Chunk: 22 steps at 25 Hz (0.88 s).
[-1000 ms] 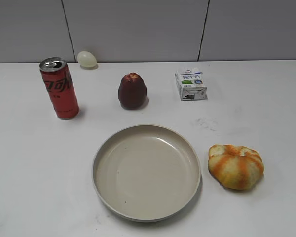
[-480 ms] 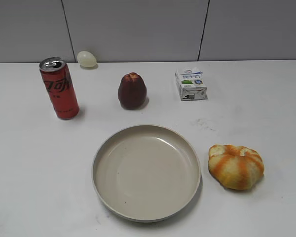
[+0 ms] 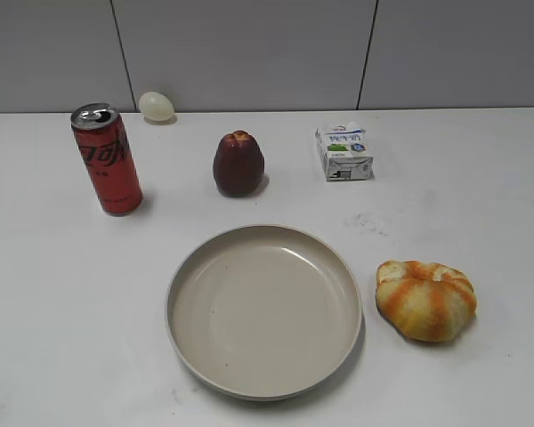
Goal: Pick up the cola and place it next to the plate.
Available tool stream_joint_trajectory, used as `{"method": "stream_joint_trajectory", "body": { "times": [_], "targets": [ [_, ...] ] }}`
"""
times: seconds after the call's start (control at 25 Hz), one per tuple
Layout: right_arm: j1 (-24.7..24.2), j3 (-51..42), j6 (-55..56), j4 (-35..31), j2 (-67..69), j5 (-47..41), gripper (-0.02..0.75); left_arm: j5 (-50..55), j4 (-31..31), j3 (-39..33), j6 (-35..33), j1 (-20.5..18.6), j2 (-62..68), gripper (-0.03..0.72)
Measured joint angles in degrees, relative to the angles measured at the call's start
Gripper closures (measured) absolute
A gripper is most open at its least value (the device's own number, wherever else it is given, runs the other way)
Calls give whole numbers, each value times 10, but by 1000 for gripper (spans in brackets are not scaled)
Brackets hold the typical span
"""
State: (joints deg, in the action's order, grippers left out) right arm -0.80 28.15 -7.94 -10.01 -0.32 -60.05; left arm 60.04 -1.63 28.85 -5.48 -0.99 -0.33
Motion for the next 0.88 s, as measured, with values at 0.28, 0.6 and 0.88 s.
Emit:
{"method": "stream_joint_trajectory", "body": {
  "times": [0.28,0.6,0.88],
  "targets": [
    [0,0,0,0,0,0,206,-10,0,5,0,0,24,179],
    [0,0,0,0,0,0,206,-148,-2,32,0,11,173,135],
    [0,0,0,0,0,0,206,-210,-1,93,0,45,371,121]
  ]
}}
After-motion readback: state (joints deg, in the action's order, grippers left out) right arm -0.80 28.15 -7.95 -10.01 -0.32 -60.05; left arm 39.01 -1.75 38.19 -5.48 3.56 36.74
